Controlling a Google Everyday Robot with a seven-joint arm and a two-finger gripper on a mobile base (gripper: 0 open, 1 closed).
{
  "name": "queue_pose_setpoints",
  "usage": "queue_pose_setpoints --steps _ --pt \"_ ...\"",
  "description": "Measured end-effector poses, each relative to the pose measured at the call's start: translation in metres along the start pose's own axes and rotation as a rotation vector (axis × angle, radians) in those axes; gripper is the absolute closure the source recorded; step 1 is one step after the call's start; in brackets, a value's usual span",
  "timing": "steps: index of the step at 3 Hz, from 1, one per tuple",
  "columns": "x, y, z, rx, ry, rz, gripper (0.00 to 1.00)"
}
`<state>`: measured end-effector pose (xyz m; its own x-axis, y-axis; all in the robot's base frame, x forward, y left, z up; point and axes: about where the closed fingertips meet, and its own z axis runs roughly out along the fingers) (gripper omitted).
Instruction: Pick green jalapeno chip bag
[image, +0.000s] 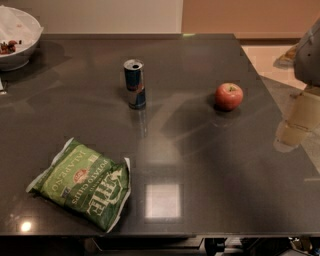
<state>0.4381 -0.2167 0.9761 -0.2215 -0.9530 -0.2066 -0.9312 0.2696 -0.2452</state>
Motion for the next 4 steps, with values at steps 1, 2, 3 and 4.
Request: queue_pose_setpoints --steps 1,2,3,4 --pt "0.000 0.000 0.000 0.000 0.000 0.000 0.00" --pt "-0.004 0.000 0.000 -0.029 -0.015 -0.015 0.00" --pt "-0.034 0.008 0.006 -0.078 -0.057 -0.102 0.00" --pt "-0.069 0.019 0.017 -0.129 -0.122 -0.161 0.00"
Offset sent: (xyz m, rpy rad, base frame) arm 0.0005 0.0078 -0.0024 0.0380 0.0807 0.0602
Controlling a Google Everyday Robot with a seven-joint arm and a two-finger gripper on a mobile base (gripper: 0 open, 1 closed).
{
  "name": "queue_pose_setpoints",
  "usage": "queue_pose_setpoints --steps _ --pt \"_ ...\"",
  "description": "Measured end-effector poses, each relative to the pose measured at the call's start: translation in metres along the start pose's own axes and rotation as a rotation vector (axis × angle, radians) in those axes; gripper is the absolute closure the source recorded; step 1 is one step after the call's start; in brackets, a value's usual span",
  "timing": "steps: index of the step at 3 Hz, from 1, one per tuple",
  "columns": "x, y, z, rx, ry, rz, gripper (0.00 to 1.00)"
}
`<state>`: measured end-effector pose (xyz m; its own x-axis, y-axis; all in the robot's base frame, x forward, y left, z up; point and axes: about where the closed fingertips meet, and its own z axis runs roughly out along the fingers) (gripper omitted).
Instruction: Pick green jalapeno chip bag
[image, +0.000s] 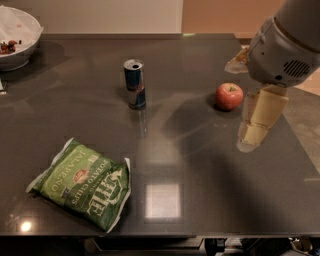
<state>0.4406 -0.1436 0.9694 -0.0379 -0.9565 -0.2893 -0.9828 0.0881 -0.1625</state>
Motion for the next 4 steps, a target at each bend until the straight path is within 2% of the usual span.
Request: queue_pose_setpoints --steps 1,3,4 --pt "-0.041 0.007 0.019 -0.036 -0.068 -0.037 0.00" --pt "-0.106 0.035 0.075 -0.097 -0.130 -0.083 0.00" --pt "-0.134 0.056 0.099 -0.110 -0.144 -0.105 0.00"
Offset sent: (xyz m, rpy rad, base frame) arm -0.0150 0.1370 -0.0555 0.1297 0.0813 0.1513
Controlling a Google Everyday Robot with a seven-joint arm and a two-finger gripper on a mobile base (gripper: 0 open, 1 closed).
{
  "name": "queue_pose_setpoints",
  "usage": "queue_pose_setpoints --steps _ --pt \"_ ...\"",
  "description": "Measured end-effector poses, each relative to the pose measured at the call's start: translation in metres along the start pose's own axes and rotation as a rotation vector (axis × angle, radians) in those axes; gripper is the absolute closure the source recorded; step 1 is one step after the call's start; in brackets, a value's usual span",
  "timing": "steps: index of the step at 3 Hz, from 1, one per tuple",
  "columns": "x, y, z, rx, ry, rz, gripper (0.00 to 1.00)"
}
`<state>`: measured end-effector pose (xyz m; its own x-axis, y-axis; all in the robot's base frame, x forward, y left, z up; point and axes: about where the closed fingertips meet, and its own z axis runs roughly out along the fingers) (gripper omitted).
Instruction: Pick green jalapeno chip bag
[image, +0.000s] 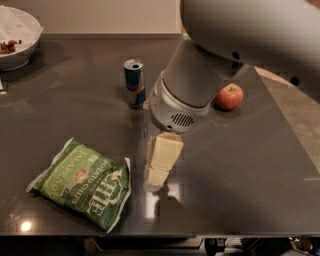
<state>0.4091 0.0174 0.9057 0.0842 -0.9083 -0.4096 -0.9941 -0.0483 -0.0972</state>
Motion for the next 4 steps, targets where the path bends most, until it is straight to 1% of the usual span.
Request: queue_pose_setpoints --steps 1,2,3,4 --pt "-0.025 0.013 0.028 0.000 0.018 -0.020 0.00" --pt "-0.040 0.026 0.048 -0.013 0.036 -0.035 0.00" --pt "-0.052 0.037 0.071 -0.034 0.066 -0.065 0.00" --pt "-0.058 0.042 0.088 -0.043 0.090 -0.093 0.00"
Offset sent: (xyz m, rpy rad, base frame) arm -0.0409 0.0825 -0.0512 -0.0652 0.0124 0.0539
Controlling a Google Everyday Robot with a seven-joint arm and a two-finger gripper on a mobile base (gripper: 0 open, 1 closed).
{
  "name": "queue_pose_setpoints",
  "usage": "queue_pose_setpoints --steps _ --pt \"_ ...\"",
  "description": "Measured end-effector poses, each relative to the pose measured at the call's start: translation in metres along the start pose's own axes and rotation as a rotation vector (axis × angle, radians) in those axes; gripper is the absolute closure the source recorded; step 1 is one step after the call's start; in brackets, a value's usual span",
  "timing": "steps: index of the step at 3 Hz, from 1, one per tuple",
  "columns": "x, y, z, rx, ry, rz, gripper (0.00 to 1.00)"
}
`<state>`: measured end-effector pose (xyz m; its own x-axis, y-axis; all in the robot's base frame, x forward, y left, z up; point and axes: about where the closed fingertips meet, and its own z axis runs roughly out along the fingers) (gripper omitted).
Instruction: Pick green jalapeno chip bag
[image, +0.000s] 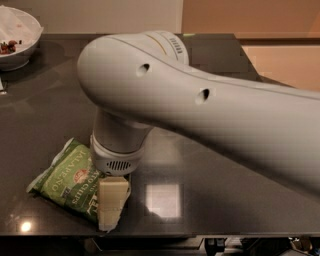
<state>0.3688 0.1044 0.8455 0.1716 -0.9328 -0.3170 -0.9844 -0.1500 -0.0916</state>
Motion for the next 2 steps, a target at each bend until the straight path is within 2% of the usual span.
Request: queue_pose_setpoints --steps 1,2 --pt "-0.0050 -0.0016 0.0141 -0.009 0.027 -0.029 0.00" --pt "-0.0082 -0.0064 0.0222 -0.024 0.053 -0.042 0.18"
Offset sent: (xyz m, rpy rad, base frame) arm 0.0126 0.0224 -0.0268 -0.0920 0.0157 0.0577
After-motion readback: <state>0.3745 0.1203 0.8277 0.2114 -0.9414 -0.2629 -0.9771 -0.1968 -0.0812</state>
